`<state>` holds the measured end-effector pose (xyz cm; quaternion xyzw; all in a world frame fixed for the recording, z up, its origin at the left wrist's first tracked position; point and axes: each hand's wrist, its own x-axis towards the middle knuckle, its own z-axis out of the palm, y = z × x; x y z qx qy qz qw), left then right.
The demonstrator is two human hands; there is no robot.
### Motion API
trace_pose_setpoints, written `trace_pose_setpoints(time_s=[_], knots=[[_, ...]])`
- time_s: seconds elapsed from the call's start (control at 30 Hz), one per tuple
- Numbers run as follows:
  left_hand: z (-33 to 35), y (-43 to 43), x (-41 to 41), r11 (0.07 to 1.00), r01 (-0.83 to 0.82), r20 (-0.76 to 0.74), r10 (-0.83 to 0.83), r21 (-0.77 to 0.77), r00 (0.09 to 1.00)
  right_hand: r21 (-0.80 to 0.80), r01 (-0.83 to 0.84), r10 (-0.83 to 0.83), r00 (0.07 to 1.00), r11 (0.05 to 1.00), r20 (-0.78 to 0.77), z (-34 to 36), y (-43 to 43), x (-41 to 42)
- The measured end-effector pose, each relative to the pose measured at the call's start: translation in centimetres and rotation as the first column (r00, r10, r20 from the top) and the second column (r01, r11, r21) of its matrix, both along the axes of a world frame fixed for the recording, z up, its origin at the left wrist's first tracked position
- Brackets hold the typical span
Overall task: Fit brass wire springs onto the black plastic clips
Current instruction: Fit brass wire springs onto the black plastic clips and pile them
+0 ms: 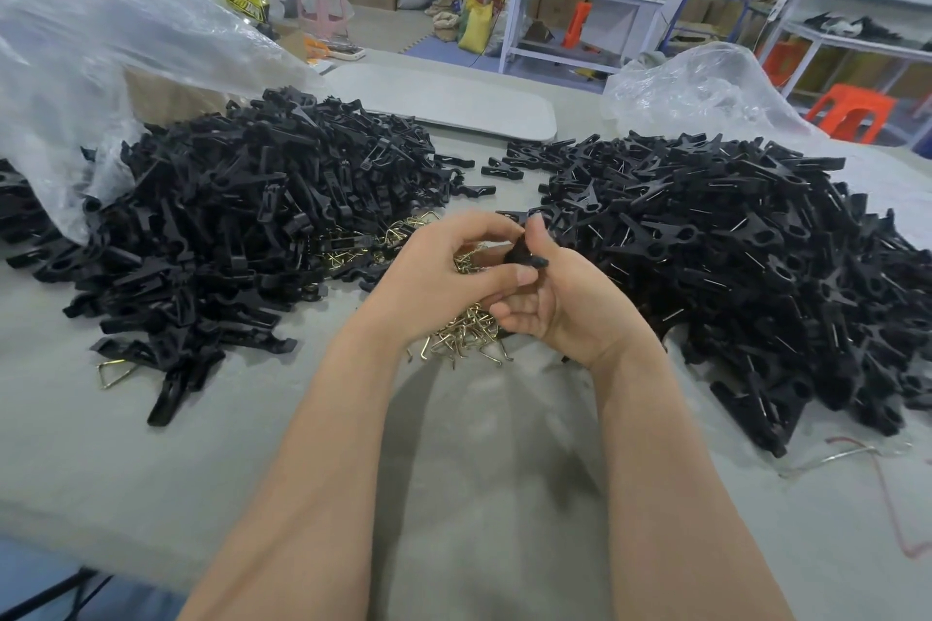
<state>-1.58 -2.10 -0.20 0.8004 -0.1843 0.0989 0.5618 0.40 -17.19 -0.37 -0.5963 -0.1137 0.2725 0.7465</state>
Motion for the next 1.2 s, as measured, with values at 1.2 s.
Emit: trace_pose_setpoints(time_s=[1.2], knots=[[-0.2, 2.0, 1.7, 0.367, -0.708, -0.303, 0.716, -0.603, 0.629, -0.475, 0.619, -0.032, 0.629, 0.626, 0.777, -1.5, 8.1, 0.0]])
